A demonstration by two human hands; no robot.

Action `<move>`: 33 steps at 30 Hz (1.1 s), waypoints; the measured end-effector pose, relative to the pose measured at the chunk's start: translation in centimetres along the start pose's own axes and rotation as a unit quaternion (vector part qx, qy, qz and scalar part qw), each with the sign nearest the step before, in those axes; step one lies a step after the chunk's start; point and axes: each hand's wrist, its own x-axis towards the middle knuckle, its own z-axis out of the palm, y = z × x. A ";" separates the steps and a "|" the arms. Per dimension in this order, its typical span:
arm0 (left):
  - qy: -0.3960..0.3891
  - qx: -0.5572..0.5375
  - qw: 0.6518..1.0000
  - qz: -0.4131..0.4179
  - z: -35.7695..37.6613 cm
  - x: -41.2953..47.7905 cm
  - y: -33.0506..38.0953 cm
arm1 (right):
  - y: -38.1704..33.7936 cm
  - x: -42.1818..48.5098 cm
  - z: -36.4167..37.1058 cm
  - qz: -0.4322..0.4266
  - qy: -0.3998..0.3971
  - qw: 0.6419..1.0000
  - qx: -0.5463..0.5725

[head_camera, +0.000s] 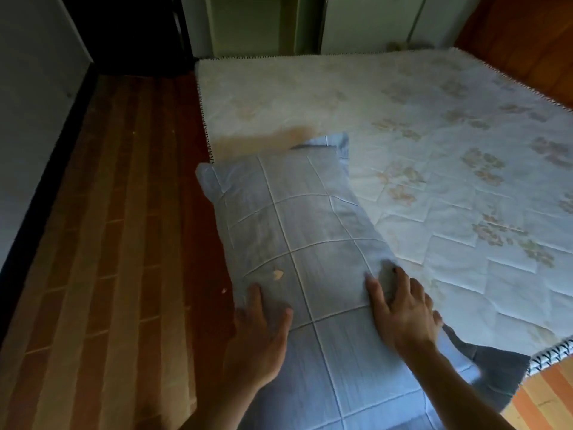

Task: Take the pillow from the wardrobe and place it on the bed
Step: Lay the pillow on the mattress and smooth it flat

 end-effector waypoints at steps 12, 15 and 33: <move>-0.062 0.075 0.973 0.207 -17.8 9.6 -2.7 | -18.7 -3.7 4.7 -0.031 0.047 0.998 -0.035; -0.073 0.136 0.958 0.242 -20.0 10.9 -2.7 | -20.5 -3.8 5.4 -0.038 0.043 0.998 -0.028; -0.112 0.278 0.902 0.310 -21.6 24.8 10.1 | -22.2 5.2 5.8 0.103 0.029 0.994 -0.024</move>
